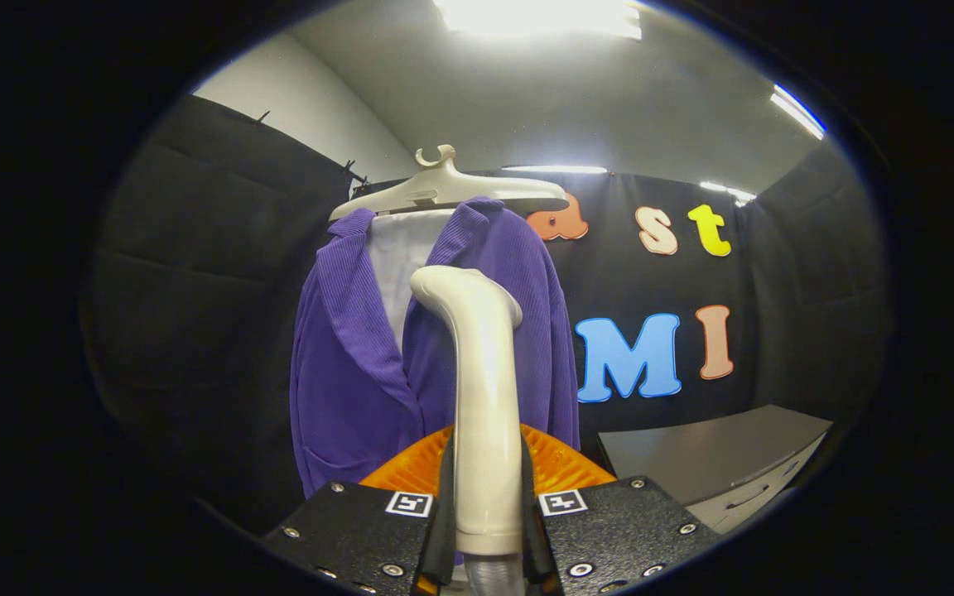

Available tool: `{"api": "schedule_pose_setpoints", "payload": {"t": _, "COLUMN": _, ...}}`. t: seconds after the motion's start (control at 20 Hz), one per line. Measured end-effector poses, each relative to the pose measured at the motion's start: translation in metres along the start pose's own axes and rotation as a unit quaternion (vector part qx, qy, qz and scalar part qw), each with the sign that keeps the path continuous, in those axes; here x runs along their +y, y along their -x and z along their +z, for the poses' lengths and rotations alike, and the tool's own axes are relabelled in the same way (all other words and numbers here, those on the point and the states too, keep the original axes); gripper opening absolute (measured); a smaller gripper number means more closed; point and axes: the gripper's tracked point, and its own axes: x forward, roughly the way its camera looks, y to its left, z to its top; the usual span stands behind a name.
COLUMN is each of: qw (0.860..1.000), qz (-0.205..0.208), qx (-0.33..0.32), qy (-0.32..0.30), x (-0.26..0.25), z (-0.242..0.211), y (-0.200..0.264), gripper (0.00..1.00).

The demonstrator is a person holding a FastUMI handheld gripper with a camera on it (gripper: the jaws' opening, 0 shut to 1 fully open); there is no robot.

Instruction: Iron the clothes twice with a garment steamer, once on the left side and once on the right side.

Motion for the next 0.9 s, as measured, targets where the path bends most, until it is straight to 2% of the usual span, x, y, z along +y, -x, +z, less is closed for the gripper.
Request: {"api": "schedule_pose_setpoints", "payload": {"t": 0.9, "qw": 0.998, "qz": -0.009, "qx": 0.063, "qy": -0.001, "x": -0.003, "z": -0.071, "y": 0.028, "gripper": 0.32}}
